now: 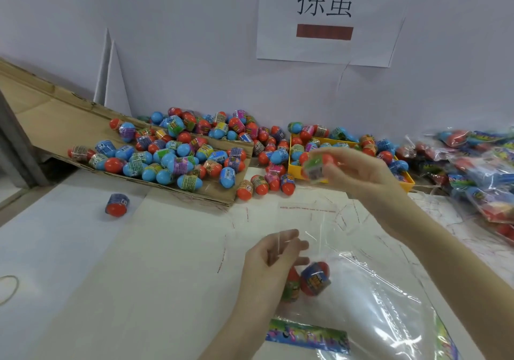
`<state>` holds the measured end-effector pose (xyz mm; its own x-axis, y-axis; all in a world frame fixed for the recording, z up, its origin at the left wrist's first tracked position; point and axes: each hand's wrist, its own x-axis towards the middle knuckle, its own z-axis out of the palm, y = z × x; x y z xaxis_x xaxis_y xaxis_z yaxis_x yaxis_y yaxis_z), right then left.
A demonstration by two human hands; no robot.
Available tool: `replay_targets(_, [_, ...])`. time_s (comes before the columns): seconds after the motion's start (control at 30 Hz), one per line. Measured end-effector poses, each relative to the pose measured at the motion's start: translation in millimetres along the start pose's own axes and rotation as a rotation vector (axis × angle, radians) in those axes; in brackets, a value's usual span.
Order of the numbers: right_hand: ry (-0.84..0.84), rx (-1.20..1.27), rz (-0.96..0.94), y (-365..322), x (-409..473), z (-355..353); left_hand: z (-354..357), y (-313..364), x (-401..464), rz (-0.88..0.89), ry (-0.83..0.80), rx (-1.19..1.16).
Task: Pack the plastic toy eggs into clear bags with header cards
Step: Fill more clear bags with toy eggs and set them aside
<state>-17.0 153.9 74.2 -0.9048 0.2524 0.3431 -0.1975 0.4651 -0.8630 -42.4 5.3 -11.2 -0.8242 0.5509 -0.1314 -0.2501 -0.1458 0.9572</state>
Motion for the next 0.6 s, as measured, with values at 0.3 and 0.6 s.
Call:
replay_targets(0.3, [-0.195, -0.831, -0.076, -5, -26, 3, 0, 2, -1, 0.085, 0.019, 0.072])
replay_targets(0.6, [-0.315, -0.708, -0.035, -4, -24, -1, 0, 1, -3, 0.109, 0.011, 0.101])
